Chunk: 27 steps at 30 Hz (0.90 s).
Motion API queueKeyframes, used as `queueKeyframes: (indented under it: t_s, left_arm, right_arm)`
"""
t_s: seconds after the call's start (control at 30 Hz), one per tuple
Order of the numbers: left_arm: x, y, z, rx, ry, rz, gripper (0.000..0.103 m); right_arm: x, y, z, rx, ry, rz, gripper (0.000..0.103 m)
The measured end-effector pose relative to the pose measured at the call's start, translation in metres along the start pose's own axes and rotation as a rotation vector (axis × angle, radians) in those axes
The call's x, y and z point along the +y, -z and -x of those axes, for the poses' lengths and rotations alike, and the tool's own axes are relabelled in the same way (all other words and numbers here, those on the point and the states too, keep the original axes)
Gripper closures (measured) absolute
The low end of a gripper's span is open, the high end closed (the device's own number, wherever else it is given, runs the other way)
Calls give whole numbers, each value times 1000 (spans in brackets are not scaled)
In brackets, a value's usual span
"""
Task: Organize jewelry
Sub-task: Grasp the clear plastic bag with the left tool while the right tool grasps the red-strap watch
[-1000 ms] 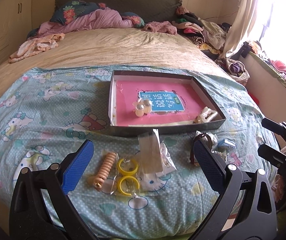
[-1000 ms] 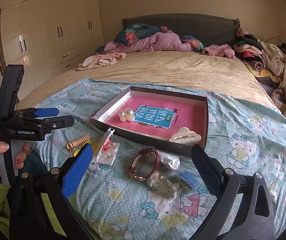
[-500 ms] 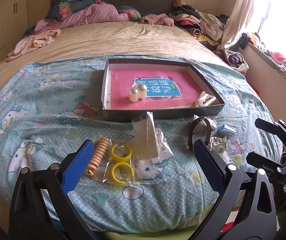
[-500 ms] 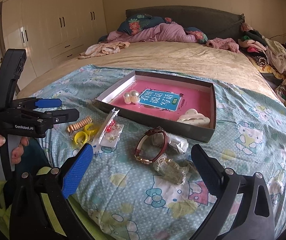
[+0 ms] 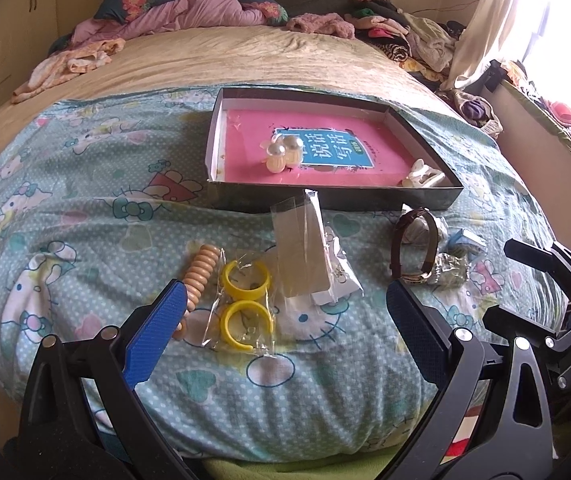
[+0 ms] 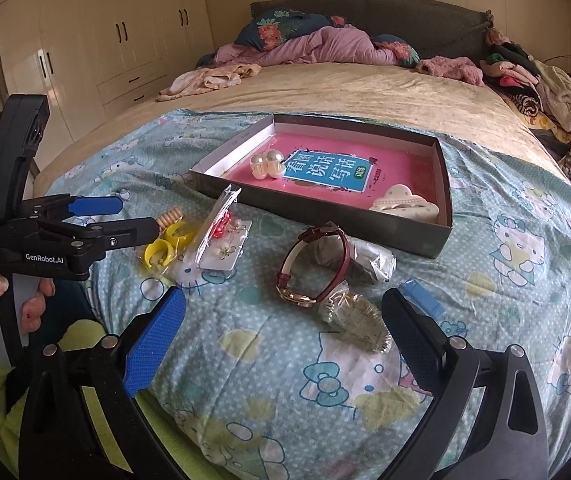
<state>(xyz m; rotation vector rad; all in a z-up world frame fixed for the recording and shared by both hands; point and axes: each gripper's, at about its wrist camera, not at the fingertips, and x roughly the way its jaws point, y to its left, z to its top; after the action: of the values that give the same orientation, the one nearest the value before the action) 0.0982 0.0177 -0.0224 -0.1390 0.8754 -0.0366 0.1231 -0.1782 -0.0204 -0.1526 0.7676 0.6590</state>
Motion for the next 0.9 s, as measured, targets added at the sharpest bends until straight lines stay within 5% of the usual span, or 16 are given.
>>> queueKeyframes:
  t_s: [0.63, 0.9]
  left_arm:
    - [11, -4, -30, 57, 66, 39, 13]
    - [9, -15, -54, 103, 105, 48, 24]
  right_arm:
    - [-6, 4, -69, 76, 59, 4, 7]
    - [-5, 3, -92, 96, 90, 55, 30]
